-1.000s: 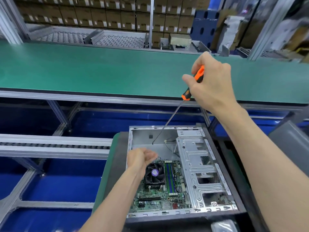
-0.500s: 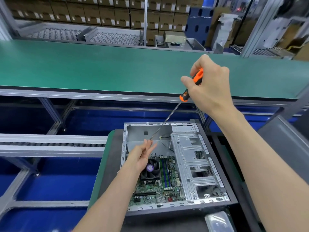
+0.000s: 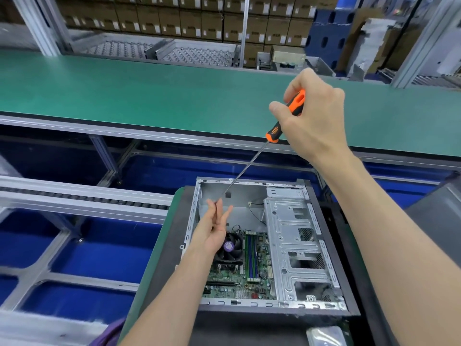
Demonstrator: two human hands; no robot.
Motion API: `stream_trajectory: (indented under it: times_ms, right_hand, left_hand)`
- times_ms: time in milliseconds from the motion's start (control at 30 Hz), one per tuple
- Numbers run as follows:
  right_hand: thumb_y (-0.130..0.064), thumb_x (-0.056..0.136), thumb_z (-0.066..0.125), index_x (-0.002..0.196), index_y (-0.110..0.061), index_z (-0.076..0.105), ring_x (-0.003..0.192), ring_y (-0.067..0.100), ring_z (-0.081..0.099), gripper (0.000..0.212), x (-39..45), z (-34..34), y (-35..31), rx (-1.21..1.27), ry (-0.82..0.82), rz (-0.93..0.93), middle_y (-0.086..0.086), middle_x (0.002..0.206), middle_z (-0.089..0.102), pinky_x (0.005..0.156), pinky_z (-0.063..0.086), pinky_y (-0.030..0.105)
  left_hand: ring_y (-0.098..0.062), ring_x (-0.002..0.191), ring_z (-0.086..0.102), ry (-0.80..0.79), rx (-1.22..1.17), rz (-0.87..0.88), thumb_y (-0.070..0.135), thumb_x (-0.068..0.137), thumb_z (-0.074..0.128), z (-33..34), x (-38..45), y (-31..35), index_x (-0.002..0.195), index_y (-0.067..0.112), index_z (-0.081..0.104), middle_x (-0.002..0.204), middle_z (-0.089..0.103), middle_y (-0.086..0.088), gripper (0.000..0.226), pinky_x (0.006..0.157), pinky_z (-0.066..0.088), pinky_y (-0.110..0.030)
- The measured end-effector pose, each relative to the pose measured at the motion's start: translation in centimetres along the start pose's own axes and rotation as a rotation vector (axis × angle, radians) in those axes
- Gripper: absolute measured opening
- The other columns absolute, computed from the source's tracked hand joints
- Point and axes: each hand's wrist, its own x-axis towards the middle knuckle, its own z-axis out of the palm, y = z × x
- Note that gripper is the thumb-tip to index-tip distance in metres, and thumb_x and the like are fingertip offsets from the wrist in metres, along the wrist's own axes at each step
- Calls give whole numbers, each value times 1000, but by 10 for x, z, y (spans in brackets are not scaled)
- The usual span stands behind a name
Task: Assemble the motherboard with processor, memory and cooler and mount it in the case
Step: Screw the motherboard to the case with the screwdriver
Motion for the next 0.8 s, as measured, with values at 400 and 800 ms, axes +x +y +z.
stream_trajectory:
  times_ms: [400,800]
  right_hand:
    - [-26,82,70,83,-14,53,62,2,48,21,-10,2,-1,-10,26,84,-10,61,51,70,30,3]
    - [-27,80,72,81,-15,54,56,8,46,22,-15,2,1,26,25,116,-11,59,51,64,35,23]
  left_hand:
    - [-12,83,75,-43,-144,-33,11,74,76,-9,1,4,110,-3,66,97,77,-5,40,98,53,-43]
    - [-7,69,74,-19,-143,-7,27,80,74,-4,5,8,104,3,67,89,77,-1,35,88,59,-36]
